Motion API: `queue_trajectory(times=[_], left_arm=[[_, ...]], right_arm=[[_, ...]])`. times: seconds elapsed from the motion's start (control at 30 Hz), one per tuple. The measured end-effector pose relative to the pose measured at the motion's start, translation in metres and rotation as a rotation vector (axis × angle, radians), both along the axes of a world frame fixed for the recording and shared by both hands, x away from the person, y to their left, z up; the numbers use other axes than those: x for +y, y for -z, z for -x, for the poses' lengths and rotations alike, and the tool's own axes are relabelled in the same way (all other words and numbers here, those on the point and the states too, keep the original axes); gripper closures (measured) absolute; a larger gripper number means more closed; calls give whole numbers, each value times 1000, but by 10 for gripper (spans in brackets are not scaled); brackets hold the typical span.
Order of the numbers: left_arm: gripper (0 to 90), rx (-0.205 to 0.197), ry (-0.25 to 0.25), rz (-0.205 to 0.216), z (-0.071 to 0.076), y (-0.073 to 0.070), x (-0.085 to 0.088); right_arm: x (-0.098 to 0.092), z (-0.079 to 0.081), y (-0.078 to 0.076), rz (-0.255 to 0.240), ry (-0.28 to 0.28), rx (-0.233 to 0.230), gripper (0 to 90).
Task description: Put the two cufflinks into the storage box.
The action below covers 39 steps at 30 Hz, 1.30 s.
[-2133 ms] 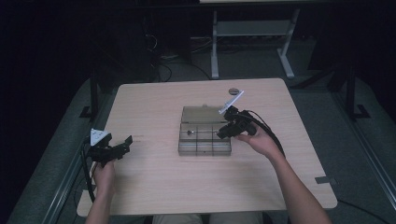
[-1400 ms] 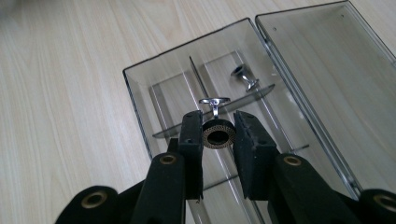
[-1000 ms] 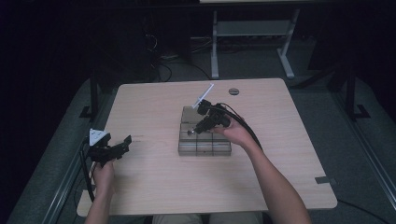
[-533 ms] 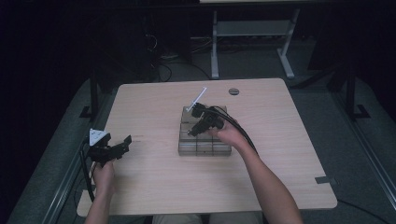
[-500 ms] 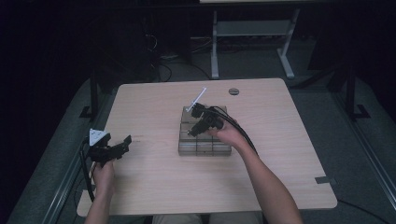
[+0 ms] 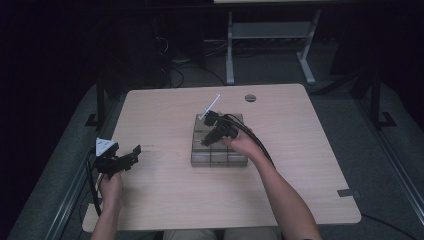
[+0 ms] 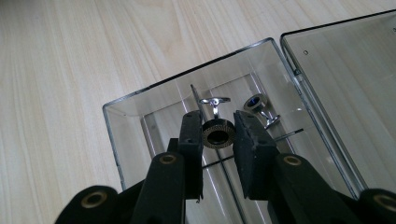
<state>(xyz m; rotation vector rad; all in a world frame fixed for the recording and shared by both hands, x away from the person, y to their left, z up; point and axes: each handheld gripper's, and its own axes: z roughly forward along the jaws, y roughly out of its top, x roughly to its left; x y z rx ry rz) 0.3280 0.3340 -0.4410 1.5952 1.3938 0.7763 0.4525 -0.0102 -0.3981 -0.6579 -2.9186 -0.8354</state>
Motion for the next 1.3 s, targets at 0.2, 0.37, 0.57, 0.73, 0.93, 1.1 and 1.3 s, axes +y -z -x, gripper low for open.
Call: queue_trajectory(times=[0.2,0.37,0.57,0.73,0.93,1.1,1.3], left_arm=[[129,1,1,-2,0,0,0],[129,-2,1,-3,0,0,0],[129,-2,0,-3,0,0,0],[129,-1,0,-4,0,0,0],[129,-1,-1,-6,0,0,0],[129,0,-2,-4,0,0,0],[129,-3,-2,-4,0,0,1]], right_arm=[[2,-2,3,-4,5,3,728],[2,-5,6,-2,10,8,728],[2,-7,9,0,16,12,727],[5,-8,11,1,17,14,727],[8,-9,14,3,14,16,728],[10,-10,18,4,15,25,728],[12,-11,21,16,17,31,727]])
